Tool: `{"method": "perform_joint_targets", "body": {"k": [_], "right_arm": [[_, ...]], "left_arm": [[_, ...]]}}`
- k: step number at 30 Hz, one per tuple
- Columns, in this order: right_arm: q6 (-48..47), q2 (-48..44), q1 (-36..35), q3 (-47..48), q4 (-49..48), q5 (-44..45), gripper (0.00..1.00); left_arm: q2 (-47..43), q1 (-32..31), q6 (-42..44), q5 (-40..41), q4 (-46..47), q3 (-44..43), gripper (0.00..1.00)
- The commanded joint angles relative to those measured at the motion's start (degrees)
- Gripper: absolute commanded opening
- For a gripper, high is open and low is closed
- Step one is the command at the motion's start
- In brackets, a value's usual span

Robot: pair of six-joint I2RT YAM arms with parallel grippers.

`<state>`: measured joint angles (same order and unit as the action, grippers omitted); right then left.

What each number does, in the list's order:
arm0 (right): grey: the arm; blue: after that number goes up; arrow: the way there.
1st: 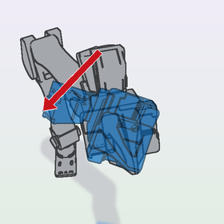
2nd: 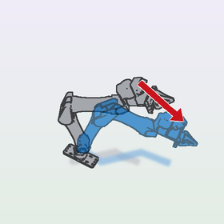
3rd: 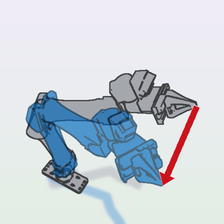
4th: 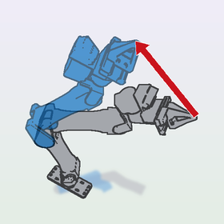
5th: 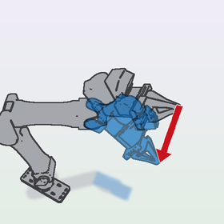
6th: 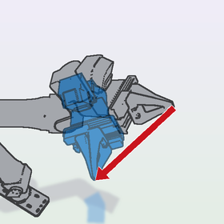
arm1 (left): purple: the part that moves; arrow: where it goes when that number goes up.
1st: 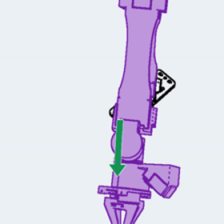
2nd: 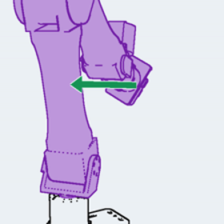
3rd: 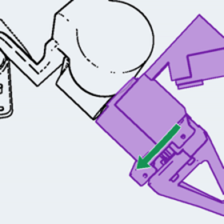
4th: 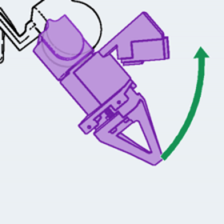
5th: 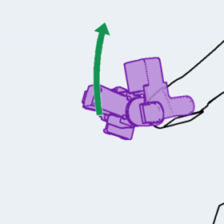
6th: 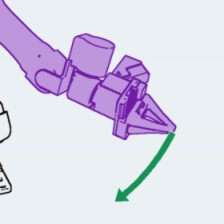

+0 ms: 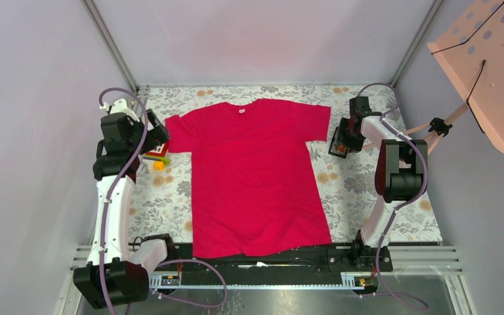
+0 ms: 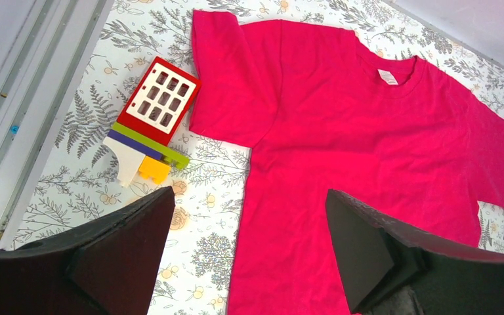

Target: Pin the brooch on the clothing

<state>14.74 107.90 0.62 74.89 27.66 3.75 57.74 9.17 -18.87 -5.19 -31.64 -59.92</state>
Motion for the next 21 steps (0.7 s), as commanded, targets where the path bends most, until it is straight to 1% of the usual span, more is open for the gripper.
{"method": "perform_joint_targets", "body": {"k": [1, 4, 21], "right_arm": [[-2.4, 1.7, 0.8, 4.4, 1.4, -3.0, 0.54], [-2.8, 3.2, 0.8, 5.6, 3.0, -2.1, 0.52], [-3.9, 5.1, 0.8, 5.9, 3.8, -3.4, 0.45]], "left_arm": [[-0.7, 0.8, 0.5, -0.3, 1.5, -1.8, 0.93], [-0.7, 1.0, 0.5, -0.5, 1.8, -1.5, 0.93], [-0.6, 1.9, -0.3, -2.3, 2.4, -1.1, 0.93]]}}
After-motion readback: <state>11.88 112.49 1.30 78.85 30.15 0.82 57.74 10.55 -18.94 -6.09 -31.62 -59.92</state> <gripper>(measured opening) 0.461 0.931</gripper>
